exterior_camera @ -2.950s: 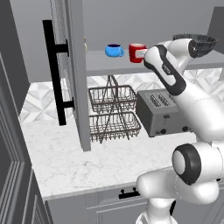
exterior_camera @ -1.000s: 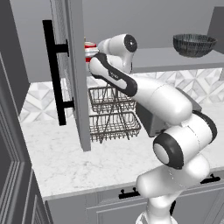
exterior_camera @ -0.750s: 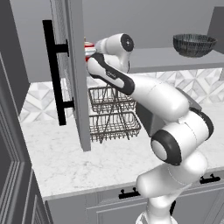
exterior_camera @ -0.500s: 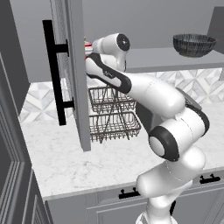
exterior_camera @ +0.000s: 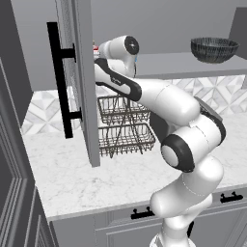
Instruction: Gather all objects into one cabinet and sort the glasses and bowls to opposite sides.
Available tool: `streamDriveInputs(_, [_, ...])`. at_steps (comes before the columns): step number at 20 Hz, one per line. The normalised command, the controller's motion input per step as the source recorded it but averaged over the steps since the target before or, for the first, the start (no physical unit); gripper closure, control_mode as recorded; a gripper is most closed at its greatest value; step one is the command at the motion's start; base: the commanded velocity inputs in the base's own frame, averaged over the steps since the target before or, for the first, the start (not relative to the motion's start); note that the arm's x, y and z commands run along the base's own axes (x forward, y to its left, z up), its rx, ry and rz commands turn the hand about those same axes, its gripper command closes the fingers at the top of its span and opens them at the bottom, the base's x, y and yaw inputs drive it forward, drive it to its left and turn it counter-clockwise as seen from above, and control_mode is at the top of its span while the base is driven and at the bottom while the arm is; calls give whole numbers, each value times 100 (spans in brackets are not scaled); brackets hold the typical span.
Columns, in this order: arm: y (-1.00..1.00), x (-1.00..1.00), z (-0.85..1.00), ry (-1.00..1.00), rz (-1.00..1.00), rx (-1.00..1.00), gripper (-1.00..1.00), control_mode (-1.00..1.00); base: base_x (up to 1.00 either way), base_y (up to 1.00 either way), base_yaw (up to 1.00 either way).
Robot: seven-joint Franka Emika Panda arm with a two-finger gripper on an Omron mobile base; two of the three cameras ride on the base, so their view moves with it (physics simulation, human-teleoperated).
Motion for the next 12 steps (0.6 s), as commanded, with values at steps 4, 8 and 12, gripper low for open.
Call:
streamDriveInputs(4, [0,1,0,0,0,0,100,-100,0,0,0])
streamDriveInputs(8, [0,0,0,0,0,0,100,-100,0,0,0])
streamDriveInputs(12, [0,0,0,0,0,0,100,-100,0,0,0])
